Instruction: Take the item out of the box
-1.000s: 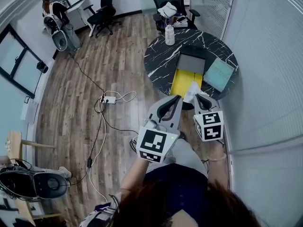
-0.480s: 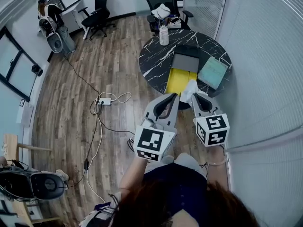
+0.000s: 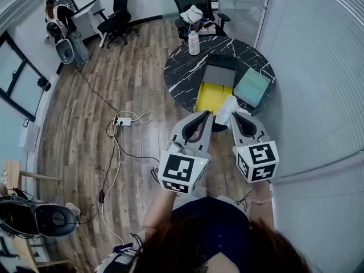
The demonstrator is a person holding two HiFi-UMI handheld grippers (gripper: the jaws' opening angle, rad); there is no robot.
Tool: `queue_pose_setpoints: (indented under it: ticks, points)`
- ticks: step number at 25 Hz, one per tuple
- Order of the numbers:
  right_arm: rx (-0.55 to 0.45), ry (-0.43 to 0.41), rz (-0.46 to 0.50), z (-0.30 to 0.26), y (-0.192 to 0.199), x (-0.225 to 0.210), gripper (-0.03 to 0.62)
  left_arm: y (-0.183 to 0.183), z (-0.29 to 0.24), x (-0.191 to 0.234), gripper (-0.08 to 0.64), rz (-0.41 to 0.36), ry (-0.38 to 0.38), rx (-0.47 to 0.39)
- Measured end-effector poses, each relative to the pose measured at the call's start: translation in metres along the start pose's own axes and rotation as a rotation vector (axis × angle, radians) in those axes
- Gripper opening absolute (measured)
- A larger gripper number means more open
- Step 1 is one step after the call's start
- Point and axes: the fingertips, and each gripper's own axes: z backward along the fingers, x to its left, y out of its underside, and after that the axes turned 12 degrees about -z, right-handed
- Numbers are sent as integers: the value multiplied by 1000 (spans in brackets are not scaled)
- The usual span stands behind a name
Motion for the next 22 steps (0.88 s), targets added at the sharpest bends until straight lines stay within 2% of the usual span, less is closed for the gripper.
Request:
queue_pose_setpoints:
  ticks: [4,22]
  points:
    - [-26,-32,1,13,-10,0,25,-5,-1,-9,28,6,-8,7]
    - [-89,-72,-13,80,-28,-15,25,-27,4,-55,28,-11,-46,20]
